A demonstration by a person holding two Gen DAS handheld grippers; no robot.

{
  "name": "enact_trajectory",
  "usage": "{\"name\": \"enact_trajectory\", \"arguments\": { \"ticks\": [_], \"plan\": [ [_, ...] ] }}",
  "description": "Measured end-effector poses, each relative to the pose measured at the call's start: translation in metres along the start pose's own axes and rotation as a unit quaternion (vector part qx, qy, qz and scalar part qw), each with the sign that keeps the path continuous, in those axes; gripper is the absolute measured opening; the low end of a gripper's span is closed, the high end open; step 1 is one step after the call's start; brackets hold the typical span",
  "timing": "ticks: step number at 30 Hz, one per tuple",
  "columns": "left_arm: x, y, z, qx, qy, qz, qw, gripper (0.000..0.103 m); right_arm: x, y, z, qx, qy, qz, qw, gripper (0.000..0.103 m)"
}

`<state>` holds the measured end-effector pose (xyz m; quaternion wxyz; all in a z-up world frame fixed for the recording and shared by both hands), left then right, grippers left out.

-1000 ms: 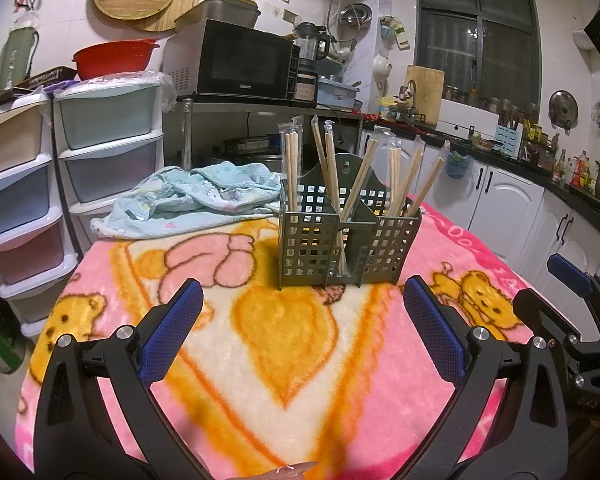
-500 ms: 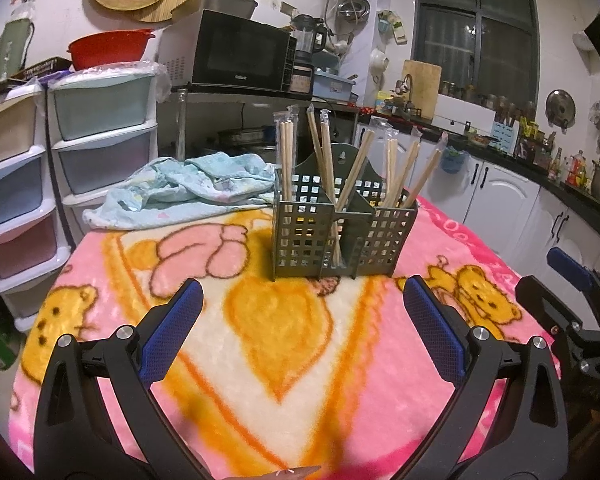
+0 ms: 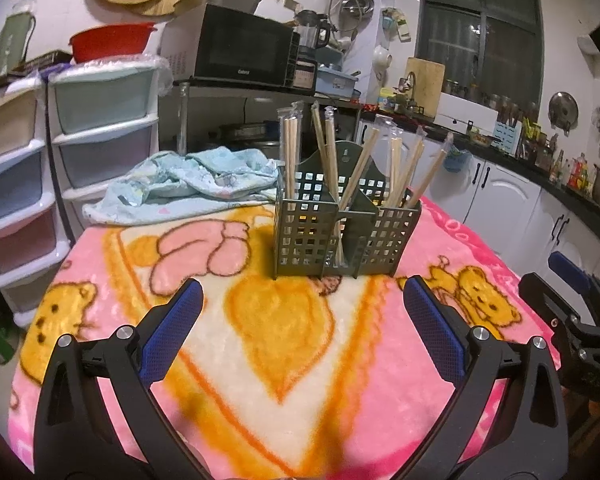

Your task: Organize utensils

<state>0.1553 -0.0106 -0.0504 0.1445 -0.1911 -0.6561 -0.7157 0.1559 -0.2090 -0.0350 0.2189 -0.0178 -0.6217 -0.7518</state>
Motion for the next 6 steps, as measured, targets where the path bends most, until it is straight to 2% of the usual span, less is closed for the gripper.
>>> {"name": "enact_trajectory", "arguments": {
  "ticks": [2,6],
  "plan": [
    [-0.003,-0.001,0.008,0.011,0.005,0.006,0.9999,0.093,-0.003,0.003,-0.008,-0.008,-0.006,0.001,1.000,0.097],
    [-0.019,0.000,0.043,0.022,0.037,0.036,0.9984,0.092,-0.017,0.014,-0.039,-0.045,-0.029,0.019,0.998,0.097]
  ]
}}
Point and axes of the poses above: each gripper's, at about its wrist camera, not at the fingertips, and x roughly against the way its jaws point, z to its left, y to its top, the point moved 10 cm from there along -x, roughly the way its jaws point, and after that the axes turned 13 degrees about -x, right-handed, at the moved point
